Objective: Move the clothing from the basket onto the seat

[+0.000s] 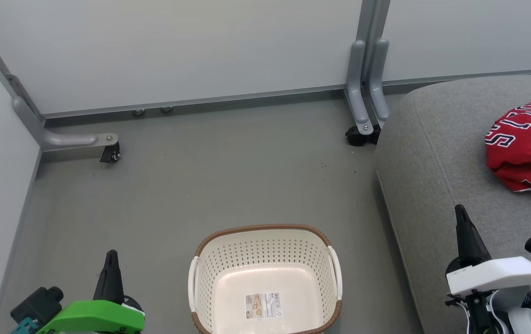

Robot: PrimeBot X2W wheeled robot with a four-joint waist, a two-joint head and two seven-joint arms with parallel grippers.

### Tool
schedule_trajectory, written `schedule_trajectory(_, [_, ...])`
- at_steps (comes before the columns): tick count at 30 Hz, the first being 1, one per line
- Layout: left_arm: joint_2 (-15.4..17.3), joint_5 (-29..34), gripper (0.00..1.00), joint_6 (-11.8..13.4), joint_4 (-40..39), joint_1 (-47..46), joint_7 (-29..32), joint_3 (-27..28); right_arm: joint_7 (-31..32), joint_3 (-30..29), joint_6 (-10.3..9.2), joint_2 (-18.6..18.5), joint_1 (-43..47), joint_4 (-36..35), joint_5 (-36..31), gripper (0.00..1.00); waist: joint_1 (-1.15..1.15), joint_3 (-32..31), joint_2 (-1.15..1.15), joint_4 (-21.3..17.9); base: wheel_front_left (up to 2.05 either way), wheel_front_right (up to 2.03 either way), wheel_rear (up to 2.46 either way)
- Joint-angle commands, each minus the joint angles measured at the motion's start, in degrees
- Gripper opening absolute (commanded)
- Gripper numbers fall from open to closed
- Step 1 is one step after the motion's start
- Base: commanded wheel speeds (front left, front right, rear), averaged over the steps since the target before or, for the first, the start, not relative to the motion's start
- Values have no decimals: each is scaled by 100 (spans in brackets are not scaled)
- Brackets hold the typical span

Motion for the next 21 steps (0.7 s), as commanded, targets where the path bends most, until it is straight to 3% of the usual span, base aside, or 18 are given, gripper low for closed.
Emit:
schedule_trajectory(1, [18,-192,0,-52,-86,-179,43,39,56,-32,-3,-17,-173,-35,206,0,0,2,0,-2,0,0,0])
schedule_trajectory(21, [22,-1560,0,-187,-91,-346,411,242,424,-146,-4,36,-298,134,1610,0,0,33,0,-35,0,0,0])
